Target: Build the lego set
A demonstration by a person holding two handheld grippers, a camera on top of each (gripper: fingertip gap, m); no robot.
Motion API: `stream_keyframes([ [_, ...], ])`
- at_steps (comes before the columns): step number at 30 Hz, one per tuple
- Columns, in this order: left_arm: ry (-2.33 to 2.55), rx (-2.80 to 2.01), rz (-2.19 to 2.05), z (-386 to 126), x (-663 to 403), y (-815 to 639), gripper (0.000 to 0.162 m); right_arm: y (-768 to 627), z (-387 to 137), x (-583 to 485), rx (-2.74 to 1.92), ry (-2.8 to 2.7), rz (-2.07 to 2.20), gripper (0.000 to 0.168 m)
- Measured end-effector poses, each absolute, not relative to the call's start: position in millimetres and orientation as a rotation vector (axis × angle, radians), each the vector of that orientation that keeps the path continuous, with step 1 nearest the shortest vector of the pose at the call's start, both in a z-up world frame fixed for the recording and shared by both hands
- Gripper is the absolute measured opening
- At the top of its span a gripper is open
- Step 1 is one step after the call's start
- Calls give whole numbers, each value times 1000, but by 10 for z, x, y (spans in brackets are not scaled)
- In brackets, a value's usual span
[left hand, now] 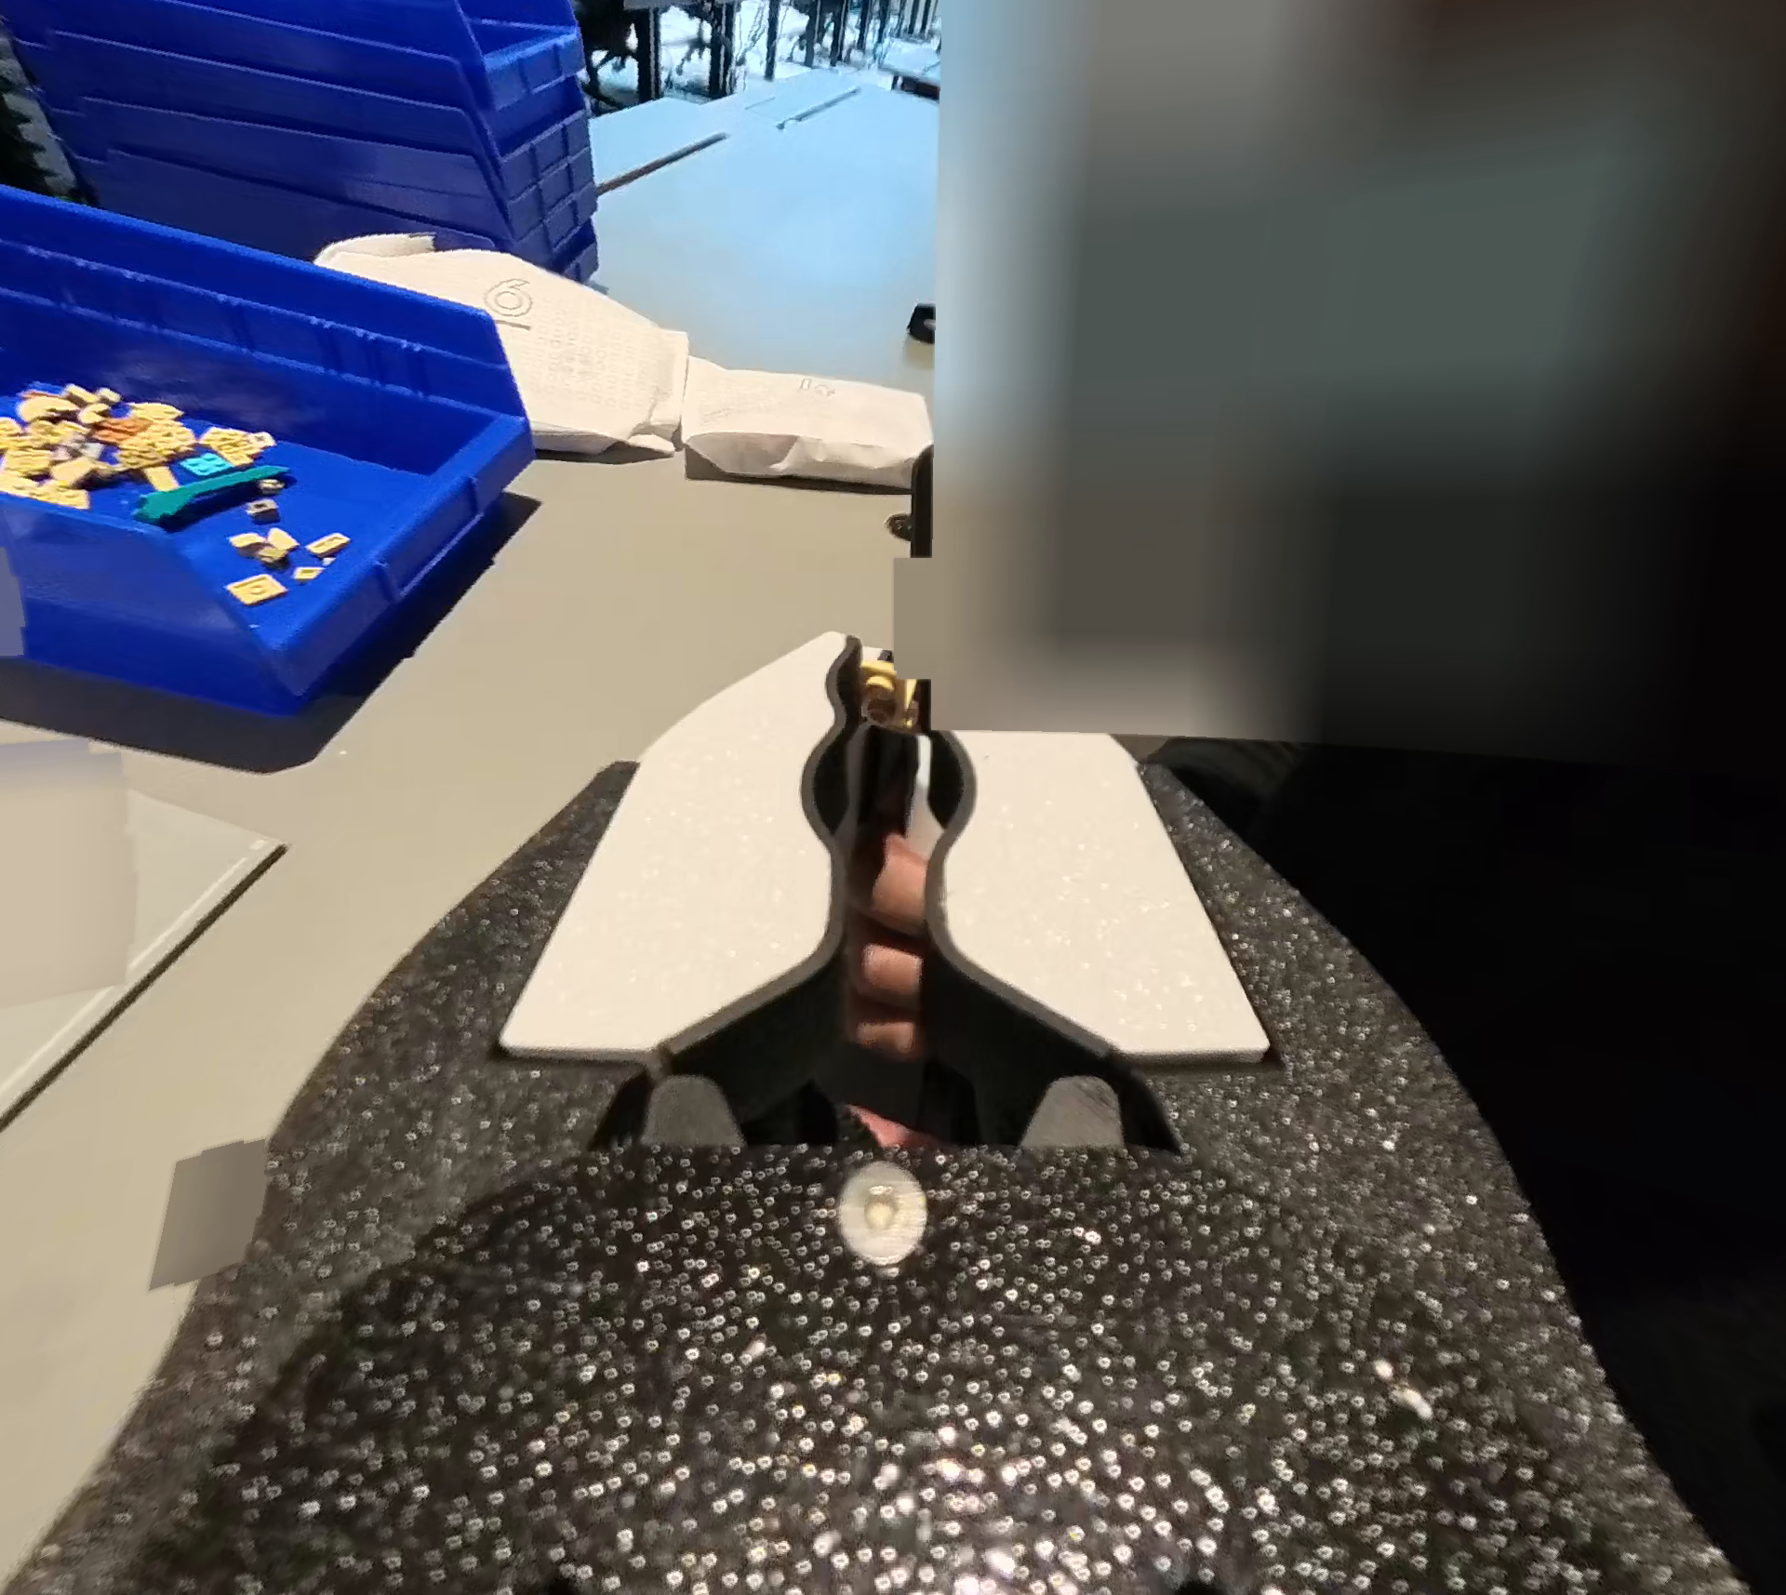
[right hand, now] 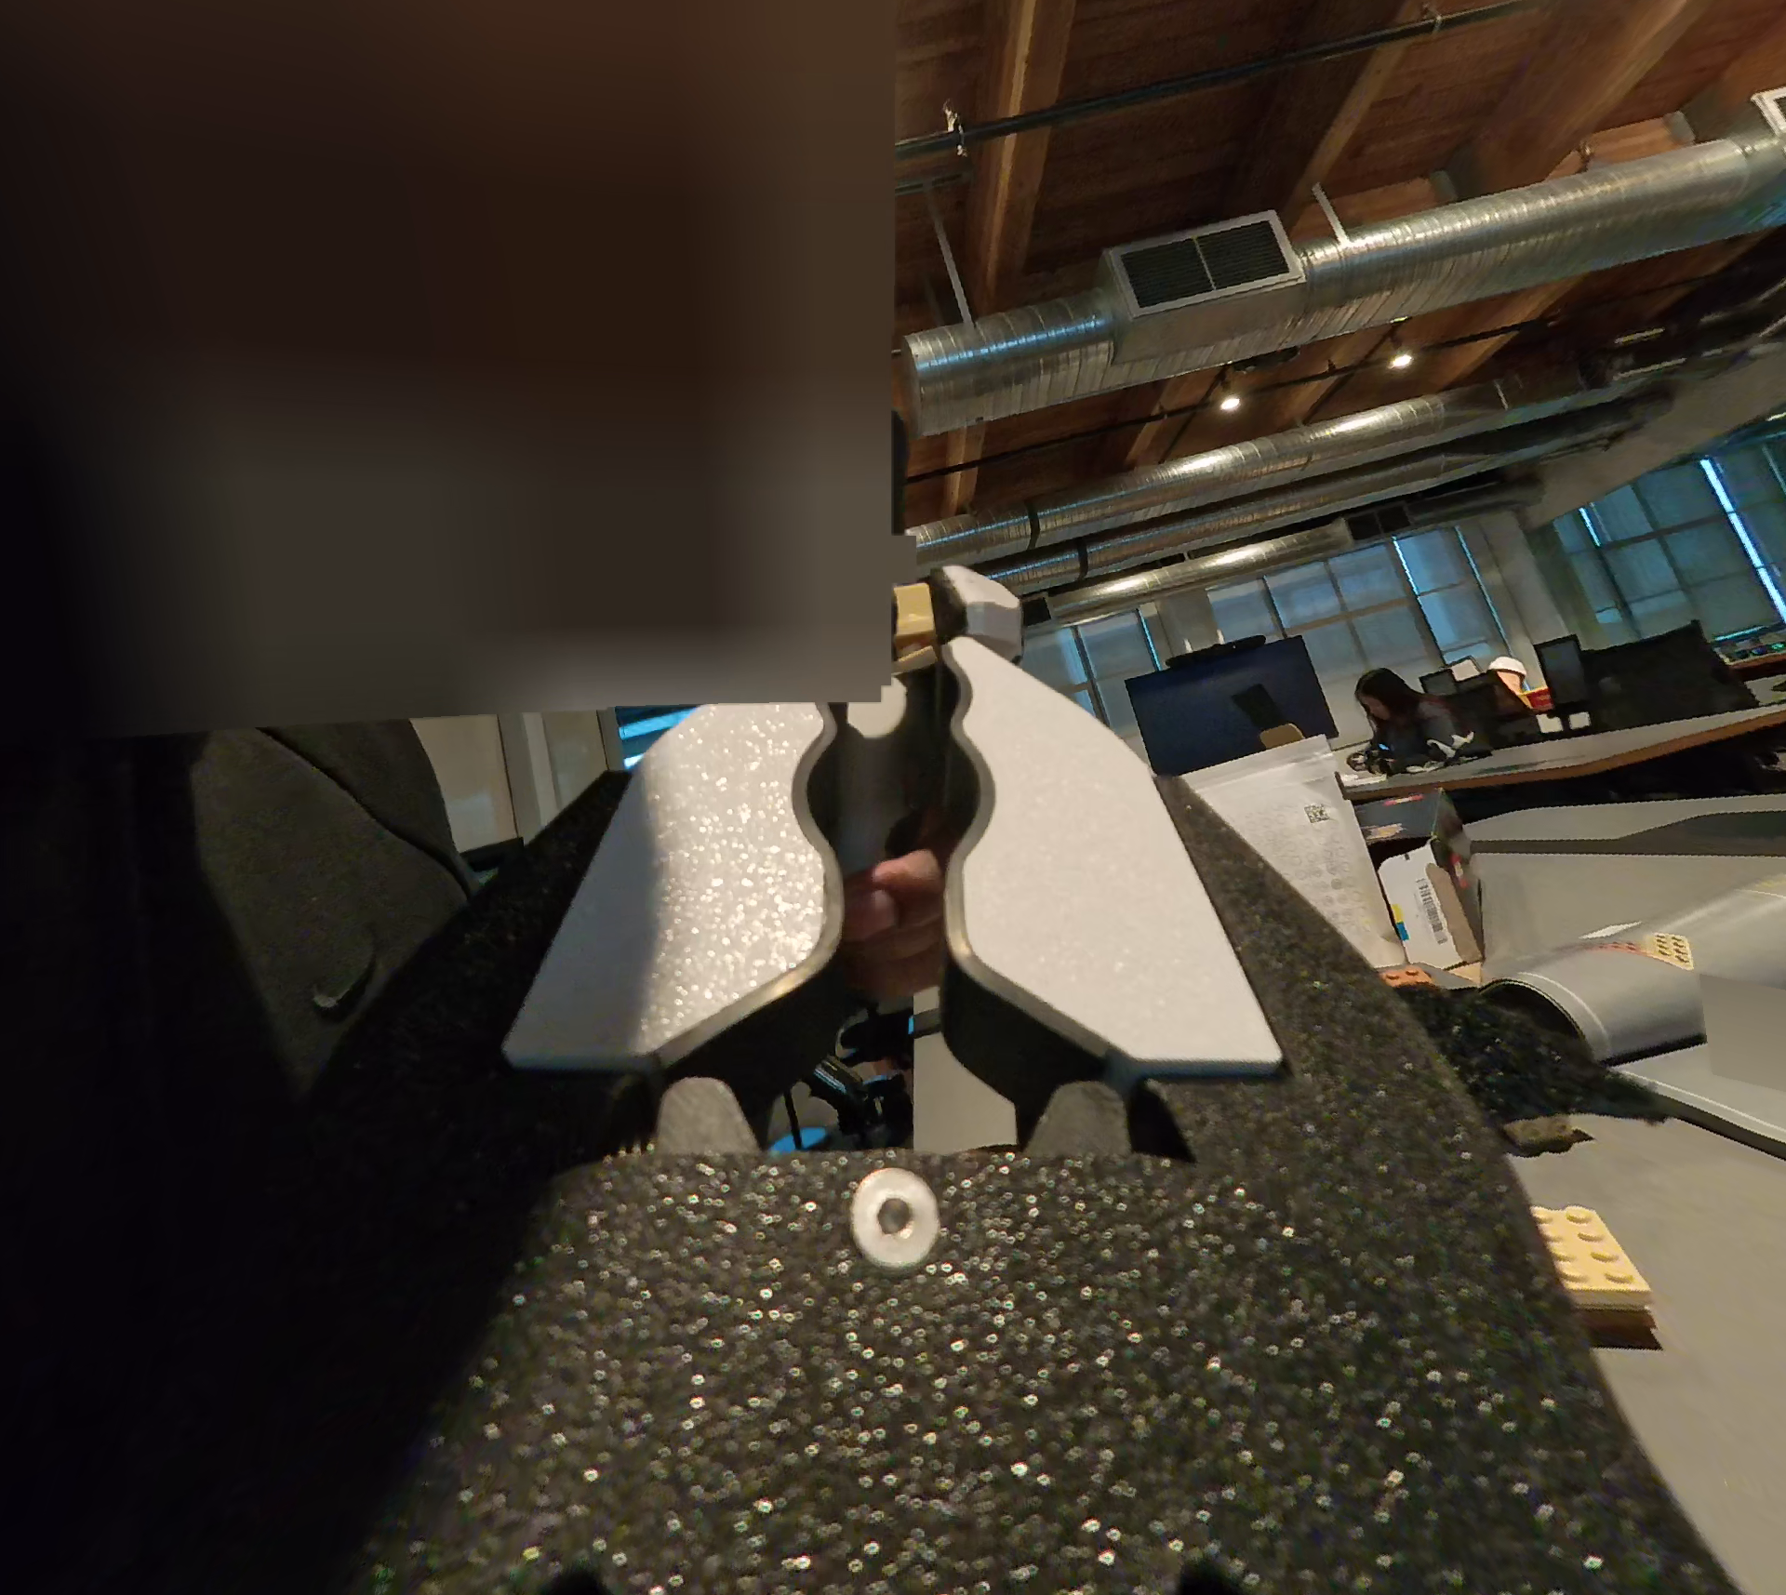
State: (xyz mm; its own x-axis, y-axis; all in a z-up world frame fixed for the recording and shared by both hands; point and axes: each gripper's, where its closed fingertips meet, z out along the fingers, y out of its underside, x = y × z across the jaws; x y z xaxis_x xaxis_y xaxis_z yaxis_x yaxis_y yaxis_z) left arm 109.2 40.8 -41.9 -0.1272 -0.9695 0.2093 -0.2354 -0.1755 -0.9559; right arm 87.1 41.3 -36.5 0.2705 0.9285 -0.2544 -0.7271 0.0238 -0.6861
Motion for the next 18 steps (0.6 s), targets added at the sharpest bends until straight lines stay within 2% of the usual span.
stream_keyframes([
  [18, 1278, -1422, -1436, -493, 1100, 523, 7, 558, -488, 878, -957, -268, 1271, 16],
])
